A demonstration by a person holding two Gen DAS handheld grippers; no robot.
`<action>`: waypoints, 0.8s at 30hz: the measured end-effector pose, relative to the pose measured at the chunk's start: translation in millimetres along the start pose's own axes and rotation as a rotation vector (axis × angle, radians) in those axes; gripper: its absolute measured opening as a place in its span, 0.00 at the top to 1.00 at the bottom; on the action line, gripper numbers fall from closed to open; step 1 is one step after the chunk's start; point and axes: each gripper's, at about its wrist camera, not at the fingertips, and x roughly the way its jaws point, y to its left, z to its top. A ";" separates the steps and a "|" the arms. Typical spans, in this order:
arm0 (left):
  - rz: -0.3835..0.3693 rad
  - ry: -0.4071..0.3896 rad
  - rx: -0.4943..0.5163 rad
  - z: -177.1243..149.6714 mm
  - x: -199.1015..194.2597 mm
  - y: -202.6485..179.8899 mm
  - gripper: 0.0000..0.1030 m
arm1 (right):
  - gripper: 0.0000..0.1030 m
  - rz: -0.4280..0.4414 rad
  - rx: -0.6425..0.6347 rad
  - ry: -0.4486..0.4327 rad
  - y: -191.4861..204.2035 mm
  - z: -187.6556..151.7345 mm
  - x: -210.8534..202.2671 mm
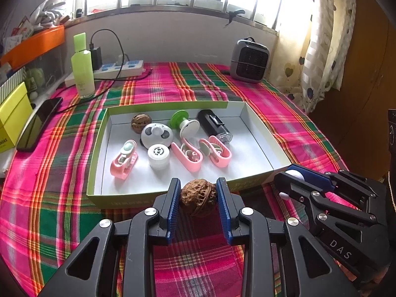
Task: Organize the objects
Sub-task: 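Carry the white knob and walnut over the box with both grippers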
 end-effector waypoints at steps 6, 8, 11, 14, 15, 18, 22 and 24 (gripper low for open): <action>0.003 -0.001 -0.009 7.7 6.4 4.5 0.73 | 0.78 -0.004 -0.001 -0.003 -2.6 8.7 5.8; 0.004 0.000 -0.009 10.0 8.8 5.6 0.73 | 0.78 -0.007 -0.002 -0.004 -3.5 12.1 8.4; 0.004 0.002 -0.012 12.9 12.5 7.6 0.73 | 0.78 -0.009 0.001 -0.003 -6.7 15.2 12.0; 0.010 0.006 -0.015 15.3 16.5 9.4 0.73 | 0.78 -0.010 0.000 0.002 -7.9 18.1 16.3; 0.012 0.006 -0.017 16.2 17.3 10.5 0.73 | 0.78 -0.011 0.000 0.004 -8.3 19.1 17.9; 0.017 0.007 -0.021 18.7 20.2 12.8 0.73 | 0.78 -0.011 -0.001 0.008 -9.9 21.1 21.9; 0.019 0.008 -0.030 21.3 23.2 16.0 0.73 | 0.78 -0.009 0.001 0.012 -11.5 25.1 26.6; 0.023 0.011 -0.030 23.3 25.7 16.7 0.73 | 0.78 -0.007 -0.002 0.016 -11.6 27.7 29.9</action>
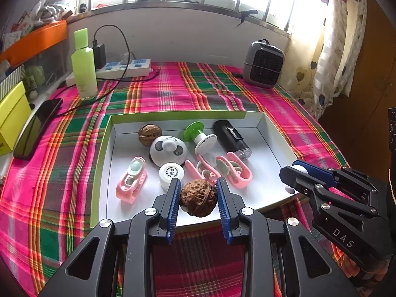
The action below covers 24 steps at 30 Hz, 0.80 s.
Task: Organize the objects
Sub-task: 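Carry the white knob and walnut over the box with both grippers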
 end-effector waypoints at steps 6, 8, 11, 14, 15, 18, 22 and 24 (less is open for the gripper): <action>0.010 0.007 -0.006 4.0 7.4 3.6 0.73 | 0.78 0.004 -0.006 0.010 0.4 4.0 9.8; 0.015 0.014 -0.012 3.7 10.9 6.1 0.73 | 0.78 0.012 -0.001 0.015 -0.6 4.4 12.2; 0.018 0.025 -0.017 2.9 15.6 8.2 0.73 | 0.78 0.015 0.003 0.023 -1.5 5.1 16.3; 0.018 0.033 -0.013 2.4 19.0 8.2 0.73 | 0.78 0.014 0.003 0.031 -2.2 5.6 20.5; 0.018 0.037 -0.011 2.5 20.4 8.1 0.73 | 0.78 0.016 0.004 0.033 -2.0 5.8 21.8; 0.021 0.043 -0.012 2.2 22.8 8.6 0.73 | 0.78 0.015 0.000 0.038 -0.9 6.3 25.6; 0.024 0.052 -0.014 1.7 25.9 9.8 0.73 | 0.78 0.012 -0.004 0.046 0.4 6.6 30.9; 0.026 0.056 -0.017 1.4 27.4 10.6 0.73 | 0.78 0.007 -0.007 0.049 0.0 5.9 33.1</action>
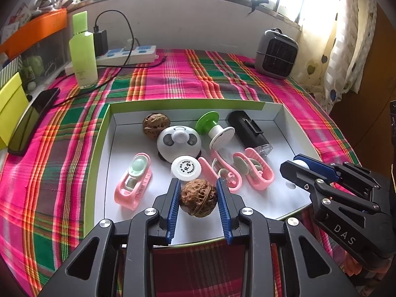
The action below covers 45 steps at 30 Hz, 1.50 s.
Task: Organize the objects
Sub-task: 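Carry the white knob and walnut over the box with both grippers, then lower both items into the box and open both grippers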
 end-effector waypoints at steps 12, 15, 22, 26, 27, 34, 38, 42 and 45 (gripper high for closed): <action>0.005 0.015 -0.002 0.4 6.0 1.5 0.73 | 0.78 -0.011 -0.015 0.012 0.4 -1.7 8.6; 0.004 0.015 -0.003 0.6 6.3 1.6 0.73 | 0.78 -0.012 -0.016 0.010 0.7 -1.9 9.0; 0.008 0.016 -0.001 0.4 8.3 2.6 0.73 | 0.78 -0.018 -0.023 0.008 1.0 -2.4 9.0; 0.012 0.019 0.000 0.3 8.8 2.3 0.73 | 0.78 -0.019 -0.024 0.007 1.4 -2.1 9.4; 0.012 0.019 0.000 0.3 8.9 2.3 0.73 | 0.78 -0.019 -0.025 0.007 1.9 -2.1 9.5; 0.015 0.021 0.000 0.7 9.3 2.6 0.73 | 0.78 -0.018 -0.027 0.005 3.1 -2.0 9.7; 0.014 0.021 -0.001 0.8 9.5 2.7 0.73 | 0.78 -0.013 -0.029 0.005 3.3 -2.1 9.7; 0.015 0.021 0.001 1.0 9.3 2.6 0.73 | 0.78 -0.014 -0.031 0.005 3.1 -2.1 9.8; 0.014 0.021 -0.001 1.0 8.8 2.6 0.72 | 0.78 -0.020 -0.031 0.005 2.9 -2.3 9.8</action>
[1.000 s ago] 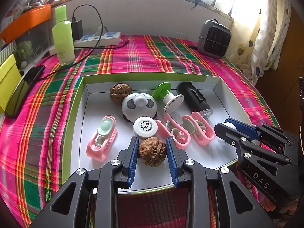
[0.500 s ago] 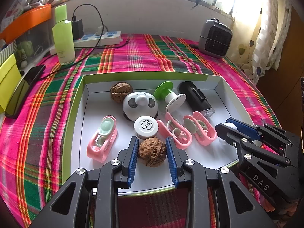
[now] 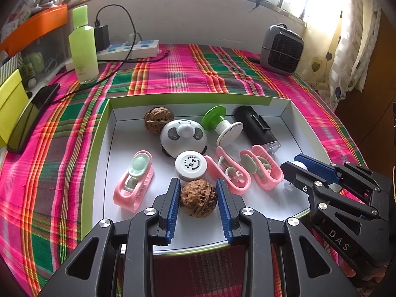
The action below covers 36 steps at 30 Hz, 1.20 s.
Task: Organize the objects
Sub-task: 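Lower both items into the box and open both grippers, then withdraw both open grippers up and back from the box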
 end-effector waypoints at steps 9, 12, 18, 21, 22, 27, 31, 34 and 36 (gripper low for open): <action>-0.012 -0.001 0.003 -0.4 -0.7 -0.5 0.63 | 0.68 0.000 0.001 -0.006 0.7 0.2 -1.4; -0.014 -0.002 0.003 0.2 -1.1 -0.6 0.61 | 0.67 -0.010 -0.004 -0.008 1.7 0.1 -2.1; -0.017 -0.009 -0.004 -1.4 -5.6 -0.8 0.58 | 0.63 -0.017 0.002 -0.016 0.0 0.9 -5.2; -0.016 -0.015 -0.002 -2.2 -9.4 -2.0 0.58 | 0.63 -0.017 0.004 -0.023 0.4 0.4 -8.6; -0.017 -0.017 -0.001 -2.4 -10.7 -2.4 0.58 | 0.63 -0.018 0.004 -0.025 0.9 0.1 -9.8; -0.009 -0.044 0.005 -4.3 -21.3 -3.5 0.58 | 0.63 -0.015 0.003 -0.040 3.7 -2.1 -16.8; -0.004 -0.058 0.005 -7.7 -28.6 -4.3 0.58 | 0.63 -0.014 0.009 -0.055 5.9 -4.8 -23.8; -0.003 -0.070 0.001 -11.4 -34.8 -4.2 0.58 | 0.63 -0.011 0.010 -0.068 8.3 -7.8 -29.8; 0.008 -0.082 0.007 -13.4 -39.5 -5.4 0.58 | 0.63 -0.010 0.011 -0.078 9.6 -10.2 -33.8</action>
